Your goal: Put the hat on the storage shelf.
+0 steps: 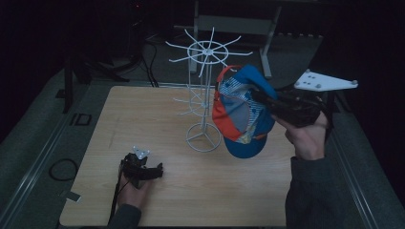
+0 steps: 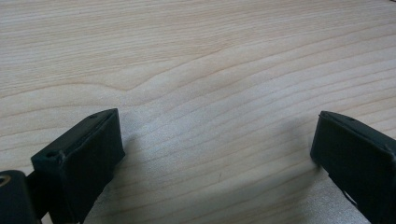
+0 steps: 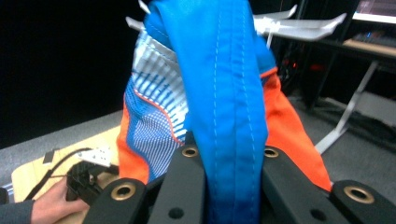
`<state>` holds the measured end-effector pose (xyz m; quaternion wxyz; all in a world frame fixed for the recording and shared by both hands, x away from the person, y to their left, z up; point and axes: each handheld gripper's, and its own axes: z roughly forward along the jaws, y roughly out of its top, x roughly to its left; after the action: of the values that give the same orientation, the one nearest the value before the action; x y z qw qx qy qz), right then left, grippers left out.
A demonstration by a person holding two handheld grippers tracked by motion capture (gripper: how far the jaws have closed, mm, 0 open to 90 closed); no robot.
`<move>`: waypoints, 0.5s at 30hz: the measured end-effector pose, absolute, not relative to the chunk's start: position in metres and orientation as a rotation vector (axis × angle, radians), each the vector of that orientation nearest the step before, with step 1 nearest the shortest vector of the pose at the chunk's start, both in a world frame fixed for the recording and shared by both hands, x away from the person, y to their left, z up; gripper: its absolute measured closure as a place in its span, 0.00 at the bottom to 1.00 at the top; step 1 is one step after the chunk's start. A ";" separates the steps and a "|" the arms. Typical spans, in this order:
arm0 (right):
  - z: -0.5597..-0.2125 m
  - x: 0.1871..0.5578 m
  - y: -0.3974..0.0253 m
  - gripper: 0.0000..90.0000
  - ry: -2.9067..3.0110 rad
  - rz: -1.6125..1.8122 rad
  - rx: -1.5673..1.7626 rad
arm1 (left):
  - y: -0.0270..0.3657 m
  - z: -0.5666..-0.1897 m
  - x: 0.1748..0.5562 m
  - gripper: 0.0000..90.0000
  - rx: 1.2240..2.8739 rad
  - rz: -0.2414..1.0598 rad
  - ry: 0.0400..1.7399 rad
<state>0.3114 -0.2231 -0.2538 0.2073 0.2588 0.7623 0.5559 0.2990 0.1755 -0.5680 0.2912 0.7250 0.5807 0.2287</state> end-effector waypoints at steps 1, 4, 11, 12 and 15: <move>-0.260 0.315 -0.220 0.94 2.134 1.526 0.734 | 0.175 -0.568 0.299 0.03 1.933 0.612 1.548; -0.272 0.322 -0.215 0.84 2.154 1.495 0.772 | 0.175 -0.568 0.299 0.03 1.934 0.611 1.549; -0.280 0.323 -0.216 0.44 2.145 1.424 0.840 | 0.175 -0.568 0.299 0.03 1.930 0.612 1.550; -0.281 0.323 -0.217 0.40 2.151 1.415 0.853 | 0.175 -0.568 0.299 0.03 1.928 0.613 1.551; -0.286 0.324 -0.220 0.32 2.157 1.366 0.885 | 0.175 -0.568 0.299 0.03 1.932 0.612 1.550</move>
<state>0.3236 -0.2196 -0.2864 0.2179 0.3195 0.7792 0.4932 0.2991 0.1748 -0.5681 0.2909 0.7244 0.5814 0.2294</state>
